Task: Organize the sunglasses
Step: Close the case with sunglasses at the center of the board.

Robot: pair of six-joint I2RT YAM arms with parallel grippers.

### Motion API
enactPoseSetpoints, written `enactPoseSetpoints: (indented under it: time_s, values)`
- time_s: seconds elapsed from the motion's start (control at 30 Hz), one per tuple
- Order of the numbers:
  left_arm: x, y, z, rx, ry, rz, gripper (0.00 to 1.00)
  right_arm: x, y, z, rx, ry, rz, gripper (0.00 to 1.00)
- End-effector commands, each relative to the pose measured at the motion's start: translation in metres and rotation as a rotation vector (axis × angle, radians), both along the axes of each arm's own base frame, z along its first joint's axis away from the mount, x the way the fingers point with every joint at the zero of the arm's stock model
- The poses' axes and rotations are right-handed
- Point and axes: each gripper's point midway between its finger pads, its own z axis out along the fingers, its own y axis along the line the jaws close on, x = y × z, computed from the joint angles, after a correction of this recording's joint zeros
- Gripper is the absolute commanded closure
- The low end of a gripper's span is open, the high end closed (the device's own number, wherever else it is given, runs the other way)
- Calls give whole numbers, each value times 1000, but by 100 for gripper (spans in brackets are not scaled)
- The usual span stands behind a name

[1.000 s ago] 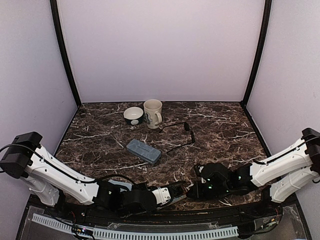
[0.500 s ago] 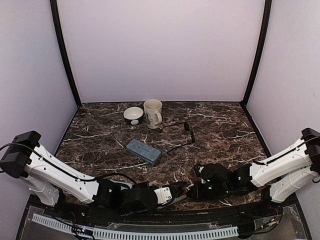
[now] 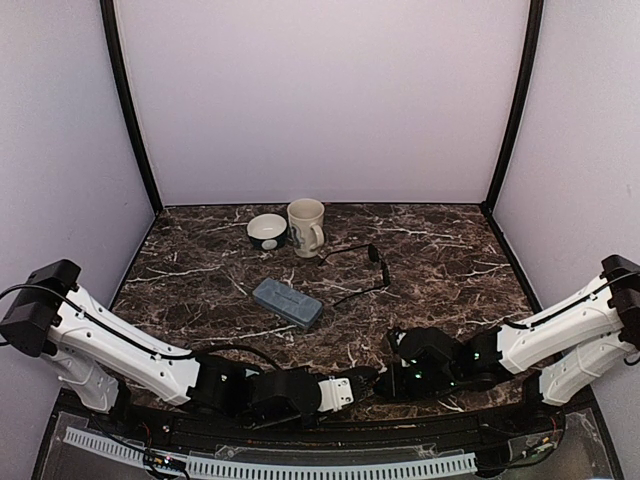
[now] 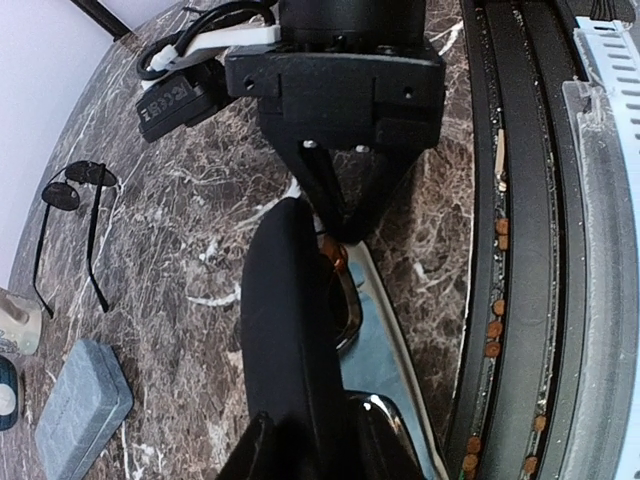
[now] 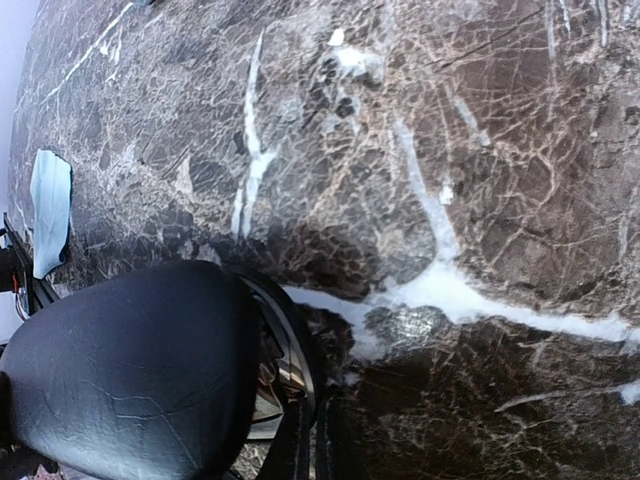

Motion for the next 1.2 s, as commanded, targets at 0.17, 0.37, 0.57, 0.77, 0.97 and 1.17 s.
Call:
enactPoseSetpoints:
  time_s: [0.17, 0.37, 0.57, 0.77, 0.97, 1.17]
  values:
    - [-113, 13, -69, 187, 443, -384, 71, 3, 30, 27, 100, -63, 40, 97]
    - [-113, 15, -67, 188, 443, -376, 65, 3, 30, 31, 100, -78, 38, 97]
    - [-107, 15, -58, 170, 418, -352, 56, 3, 33, 33, 95, -100, 37, 97]
    - [-97, 13, -49, 137, 386, -305, 49, 0, 38, 36, 85, -118, 42, 96]
    - [-77, 16, -30, 71, 308, -222, 47, 0, 26, 35, 47, -127, 21, 94]
    - [-71, 15, 5, -25, 291, -196, 38, 1, 14, 43, 33, -146, 13, 84]
